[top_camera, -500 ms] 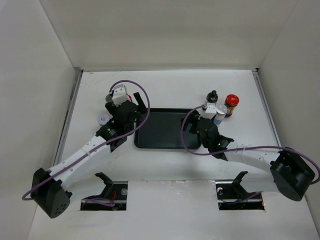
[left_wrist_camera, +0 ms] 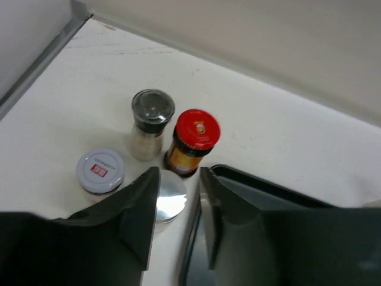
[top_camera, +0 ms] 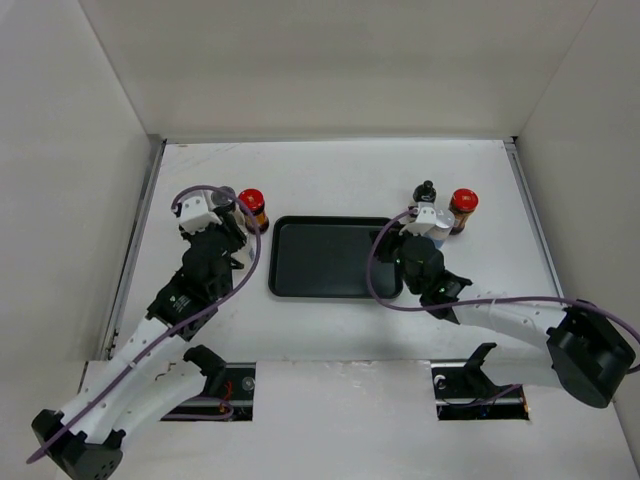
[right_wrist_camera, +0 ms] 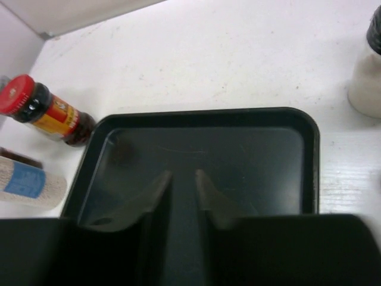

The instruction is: Organize the condiment bottles

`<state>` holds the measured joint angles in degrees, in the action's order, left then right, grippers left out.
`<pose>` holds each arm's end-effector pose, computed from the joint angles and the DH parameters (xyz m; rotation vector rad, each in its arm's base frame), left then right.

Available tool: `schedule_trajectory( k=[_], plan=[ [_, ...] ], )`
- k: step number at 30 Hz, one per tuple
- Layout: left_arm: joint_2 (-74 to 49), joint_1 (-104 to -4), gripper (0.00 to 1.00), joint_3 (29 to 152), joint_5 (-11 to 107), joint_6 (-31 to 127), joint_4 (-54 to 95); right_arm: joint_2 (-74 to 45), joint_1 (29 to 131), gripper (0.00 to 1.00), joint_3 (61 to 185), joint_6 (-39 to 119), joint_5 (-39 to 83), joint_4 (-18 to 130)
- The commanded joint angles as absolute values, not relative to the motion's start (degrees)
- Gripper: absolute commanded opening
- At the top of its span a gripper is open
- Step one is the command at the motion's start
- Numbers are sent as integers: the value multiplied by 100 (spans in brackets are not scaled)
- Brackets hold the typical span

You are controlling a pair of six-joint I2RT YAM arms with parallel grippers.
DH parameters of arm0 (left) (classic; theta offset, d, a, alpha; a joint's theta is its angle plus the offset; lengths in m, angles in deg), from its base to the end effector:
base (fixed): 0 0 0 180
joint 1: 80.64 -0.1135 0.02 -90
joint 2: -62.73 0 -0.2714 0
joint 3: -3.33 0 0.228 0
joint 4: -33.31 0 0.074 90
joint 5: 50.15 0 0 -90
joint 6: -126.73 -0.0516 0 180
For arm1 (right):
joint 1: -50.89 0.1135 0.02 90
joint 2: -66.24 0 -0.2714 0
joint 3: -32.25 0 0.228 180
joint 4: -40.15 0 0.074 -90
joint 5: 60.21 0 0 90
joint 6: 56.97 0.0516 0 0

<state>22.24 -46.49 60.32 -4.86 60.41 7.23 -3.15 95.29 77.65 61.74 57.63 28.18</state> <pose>0.1373 -0.0493 0.3361 -0.4070 1.6402 -0.0778 0.1953 0.1575 0.2499 0.1088 1.7791 0.4946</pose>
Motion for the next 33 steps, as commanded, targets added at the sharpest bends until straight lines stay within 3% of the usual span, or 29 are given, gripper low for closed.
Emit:
schedule_trajectory(
  k=[1,3,4,7,15,20,22,25,27,33],
  plan=[
    [2152,-4676,40,5953,-656,5975,138,-240,9505,36,7739,6185,5581,2447],
    [1967,-4694,73,5998,-595,6028,-74,-249,9487,59,7747,6177,5572,2438],
    [1853,-4711,79,5980,-534,6037,-101,-240,9496,68,7765,6159,5572,2438],
    [1432,-4887,84,5945,-174,6081,4,-214,9531,81,7756,6063,5598,2333],
    [481,-5239,84,5884,328,6423,347,-372,9531,82,7756,6036,5563,2244],
    [270,-5318,76,5725,276,6538,750,-302,9531,83,7721,6045,5519,2262],
    [147,-5327,65,5751,258,6520,900,-293,9531,84,7695,6045,5519,2209],
    [164,-5283,40,5944,206,6459,848,-381,9523,83,7694,6062,5502,2218],
    [462,-5108,31,6076,-22,6310,778,-320,9531,83,7703,6063,5484,2253],
    [851,-4133,29,6814,-709,6063,751,-152,9374,82,7519,6176,5519,2103]
  ],
)
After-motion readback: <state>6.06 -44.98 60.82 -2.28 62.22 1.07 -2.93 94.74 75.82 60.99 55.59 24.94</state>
